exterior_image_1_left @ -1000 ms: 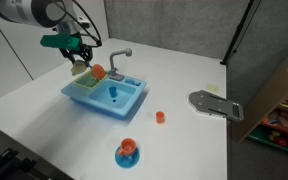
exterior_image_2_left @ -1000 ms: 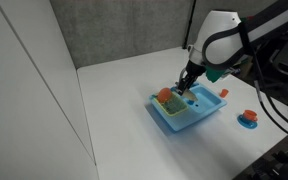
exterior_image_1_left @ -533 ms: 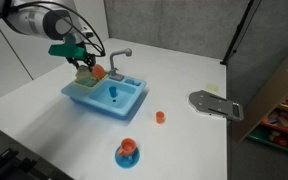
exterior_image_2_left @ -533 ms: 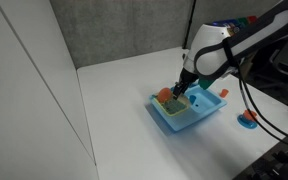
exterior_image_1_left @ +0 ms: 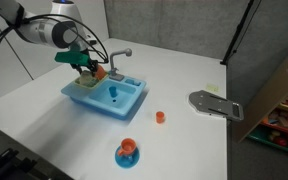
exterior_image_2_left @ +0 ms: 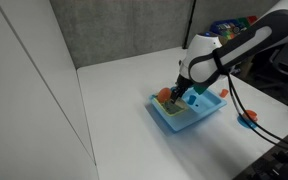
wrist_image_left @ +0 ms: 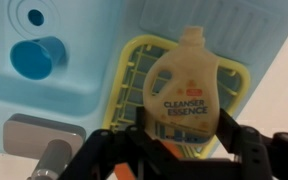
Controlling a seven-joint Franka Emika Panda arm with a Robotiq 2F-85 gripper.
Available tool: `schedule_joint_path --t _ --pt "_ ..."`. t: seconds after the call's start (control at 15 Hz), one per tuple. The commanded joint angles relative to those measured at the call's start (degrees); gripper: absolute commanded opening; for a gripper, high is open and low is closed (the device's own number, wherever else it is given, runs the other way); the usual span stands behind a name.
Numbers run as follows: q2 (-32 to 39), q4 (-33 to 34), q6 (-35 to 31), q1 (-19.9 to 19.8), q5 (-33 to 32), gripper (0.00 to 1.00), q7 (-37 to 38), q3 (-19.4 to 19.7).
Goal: Put the bottle on the sink
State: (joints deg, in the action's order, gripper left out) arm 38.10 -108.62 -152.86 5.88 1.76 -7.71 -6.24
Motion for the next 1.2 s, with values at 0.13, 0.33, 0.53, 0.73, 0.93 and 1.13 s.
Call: schedule_joint_path --t 0.13,0.33,0.53,0.73,0.93,1.13 --pt "3.38 3.69 -0.25 1.2 -2.0 0.44 2.21 1.19" --pt "4.26 4.43 -0.15 1.49 -2.38 0.44 2.38 1.52" --pt "3.86 4.16 -0.24 1.31 -2.6 0.89 2.35 1.32" --pt "2.58 3.37 -0.07 1.04 -2.51 1.0 2.11 1.14" --pt "0.51 2.5 2.0 0.84 -2.37 1.0 2.35 1.23" --pt "-1.84 1.75 4.02 0.92 -2.49 1.0 2.92 1.73"
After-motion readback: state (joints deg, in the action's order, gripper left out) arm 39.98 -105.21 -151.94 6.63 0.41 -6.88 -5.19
